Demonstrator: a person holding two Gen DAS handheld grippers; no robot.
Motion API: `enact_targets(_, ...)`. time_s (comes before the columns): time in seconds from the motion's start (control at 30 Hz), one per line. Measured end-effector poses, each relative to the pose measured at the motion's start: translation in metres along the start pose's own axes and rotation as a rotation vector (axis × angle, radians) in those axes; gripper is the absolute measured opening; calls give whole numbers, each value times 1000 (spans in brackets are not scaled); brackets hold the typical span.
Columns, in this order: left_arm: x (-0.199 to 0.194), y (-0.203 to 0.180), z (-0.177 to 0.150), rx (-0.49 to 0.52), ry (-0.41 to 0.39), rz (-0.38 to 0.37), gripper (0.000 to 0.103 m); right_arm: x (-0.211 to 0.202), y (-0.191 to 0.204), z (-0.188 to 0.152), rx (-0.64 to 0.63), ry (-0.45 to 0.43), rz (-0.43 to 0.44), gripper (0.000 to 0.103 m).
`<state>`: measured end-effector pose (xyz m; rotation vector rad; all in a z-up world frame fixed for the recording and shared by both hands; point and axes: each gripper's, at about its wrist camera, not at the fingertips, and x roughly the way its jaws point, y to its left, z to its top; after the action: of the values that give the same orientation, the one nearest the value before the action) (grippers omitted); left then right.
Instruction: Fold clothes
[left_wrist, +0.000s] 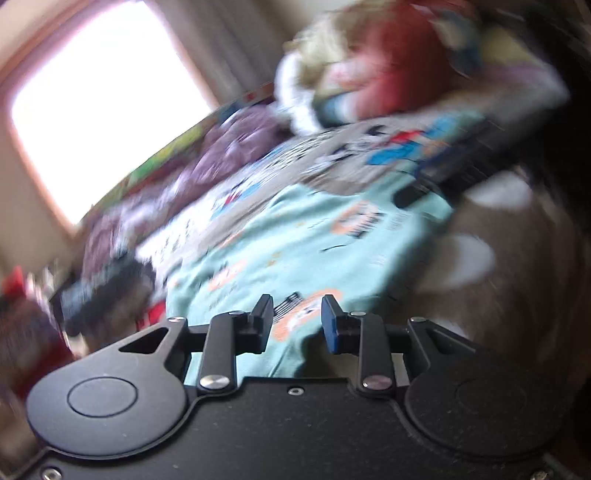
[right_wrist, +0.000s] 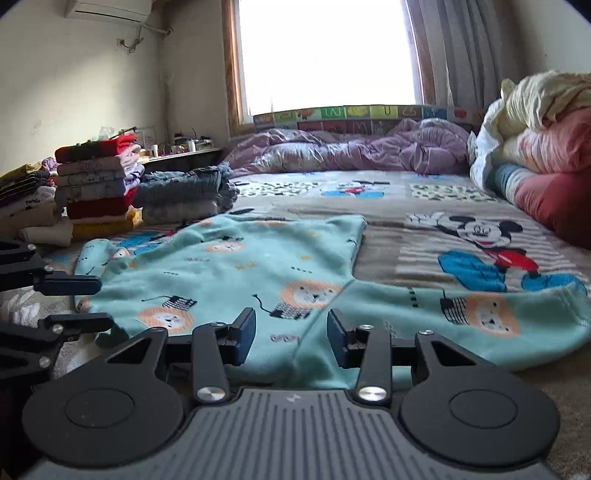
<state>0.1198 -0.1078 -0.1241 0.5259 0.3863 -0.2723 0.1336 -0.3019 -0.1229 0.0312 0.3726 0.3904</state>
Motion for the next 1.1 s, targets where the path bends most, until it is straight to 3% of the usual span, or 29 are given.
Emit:
enact_targets(0.1, 13, 8, -9, -99, 52, -18, 28, 12, 22, -1, -70, -2, 28, 43)
enact_targets(0.2, 28, 0, -30, -103, 165, -91, 28, 32, 37, -15, -127, 133, 30, 42)
enact_targets(0.23, 29, -4, -40, -97, 167, -91, 28, 36, 39, -22, -152, 167, 15, 41)
enact_targets(0.33, 20, -7, -52, -97, 110, -75, 28, 30, 38, -25, -154, 151, 16, 41)
enact_targets(0.6, 15, 1, -51, -132, 116, -98, 28, 20, 49, -33, -176, 141, -46, 44)
enact_targets(0.73, 7, 10, -54, -167, 124, -121, 28, 9, 59, -34, -187, 173, -88, 50)
enact_targets(0.87, -10, 19, -61, -229, 102, -126, 40, -7, 44, -29, -47, 103, -129, 49)
enact_targets(0.97, -19, 24, -61, -251, 65, -114, 40, -12, 16, -22, 95, 46, -199, 49)
enact_targets(1.1, -23, 27, -54, -279, 6, -101, 40, 4, -16, -7, 168, 61, -260, 50)
